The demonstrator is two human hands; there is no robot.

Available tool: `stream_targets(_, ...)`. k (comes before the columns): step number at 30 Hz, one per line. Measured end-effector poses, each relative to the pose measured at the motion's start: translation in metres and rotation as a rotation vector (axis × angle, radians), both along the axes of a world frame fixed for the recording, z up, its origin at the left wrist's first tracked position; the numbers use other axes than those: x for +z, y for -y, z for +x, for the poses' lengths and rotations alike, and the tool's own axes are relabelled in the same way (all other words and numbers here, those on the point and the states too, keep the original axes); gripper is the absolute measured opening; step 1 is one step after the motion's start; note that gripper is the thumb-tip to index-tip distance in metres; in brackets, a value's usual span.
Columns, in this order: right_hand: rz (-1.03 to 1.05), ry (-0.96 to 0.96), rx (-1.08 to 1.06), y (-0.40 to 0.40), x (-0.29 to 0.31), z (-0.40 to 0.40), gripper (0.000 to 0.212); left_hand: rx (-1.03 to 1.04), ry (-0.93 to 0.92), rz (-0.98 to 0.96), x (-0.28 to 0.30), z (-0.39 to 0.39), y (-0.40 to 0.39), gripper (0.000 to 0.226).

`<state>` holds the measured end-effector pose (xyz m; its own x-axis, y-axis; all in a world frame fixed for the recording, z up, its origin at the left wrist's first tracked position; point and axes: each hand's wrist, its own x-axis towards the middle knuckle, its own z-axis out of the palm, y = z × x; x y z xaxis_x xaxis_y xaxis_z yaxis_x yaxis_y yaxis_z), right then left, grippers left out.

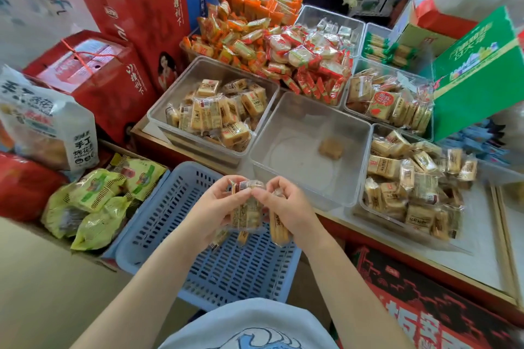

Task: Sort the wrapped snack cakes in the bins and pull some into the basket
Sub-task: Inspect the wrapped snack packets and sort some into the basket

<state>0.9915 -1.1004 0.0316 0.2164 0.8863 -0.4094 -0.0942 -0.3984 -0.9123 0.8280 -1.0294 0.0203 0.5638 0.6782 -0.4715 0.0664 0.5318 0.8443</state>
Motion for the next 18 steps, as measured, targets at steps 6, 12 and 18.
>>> stream_targets(6, 0.026, 0.020, -0.018, 0.008, 0.004, -0.006, 0.015, -0.020, 0.007, 0.029, 0.002, -0.012, 0.008, 0.041)
stream_targets(12, 0.005, 0.074, -0.033, 0.015, 0.008, -0.006, 0.007, -0.034, 0.046, 0.061, 0.009, -0.014, 0.012, 0.036)
stream_targets(18, 0.019, 0.103, -0.042, 0.018, 0.012, -0.010, 0.010, -0.026, 0.033, 0.061, 0.010, -0.014, 0.017, 0.028)
